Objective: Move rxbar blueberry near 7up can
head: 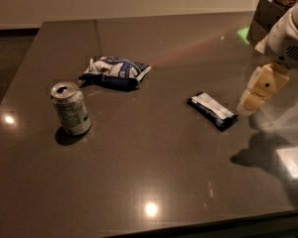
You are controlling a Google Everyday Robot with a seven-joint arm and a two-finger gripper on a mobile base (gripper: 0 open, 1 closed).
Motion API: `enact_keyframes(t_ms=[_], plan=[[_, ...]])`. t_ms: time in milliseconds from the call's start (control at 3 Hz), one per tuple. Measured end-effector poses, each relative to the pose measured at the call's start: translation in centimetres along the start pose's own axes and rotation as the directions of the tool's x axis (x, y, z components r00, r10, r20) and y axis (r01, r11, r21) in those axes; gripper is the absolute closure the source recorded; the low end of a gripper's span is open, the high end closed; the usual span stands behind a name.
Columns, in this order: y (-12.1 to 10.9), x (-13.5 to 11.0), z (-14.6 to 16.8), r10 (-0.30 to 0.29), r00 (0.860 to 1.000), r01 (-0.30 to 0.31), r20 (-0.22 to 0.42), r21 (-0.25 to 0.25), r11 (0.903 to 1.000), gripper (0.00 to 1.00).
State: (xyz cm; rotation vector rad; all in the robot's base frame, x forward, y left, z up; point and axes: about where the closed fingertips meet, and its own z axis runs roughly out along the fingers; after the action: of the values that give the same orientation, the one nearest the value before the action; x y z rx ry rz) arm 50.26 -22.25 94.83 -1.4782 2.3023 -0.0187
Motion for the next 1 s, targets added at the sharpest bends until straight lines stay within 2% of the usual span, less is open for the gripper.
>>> enact_keyframes(t_ms=[333, 667, 1000], plan=[[-1.5, 0.2, 2.8, 0.081, 0.997, -0.081, 0.000, -0.024, 0.9964, 0.00], [-1.7, -0.2, 5.5, 0.135, 0.991, -0.135, -0.004, -0.058, 0.9891, 0.00], [-1.3, -0.7, 7.8, 0.165, 0.986, -0.166, -0.020, -0.084, 0.9826, 0.00]])
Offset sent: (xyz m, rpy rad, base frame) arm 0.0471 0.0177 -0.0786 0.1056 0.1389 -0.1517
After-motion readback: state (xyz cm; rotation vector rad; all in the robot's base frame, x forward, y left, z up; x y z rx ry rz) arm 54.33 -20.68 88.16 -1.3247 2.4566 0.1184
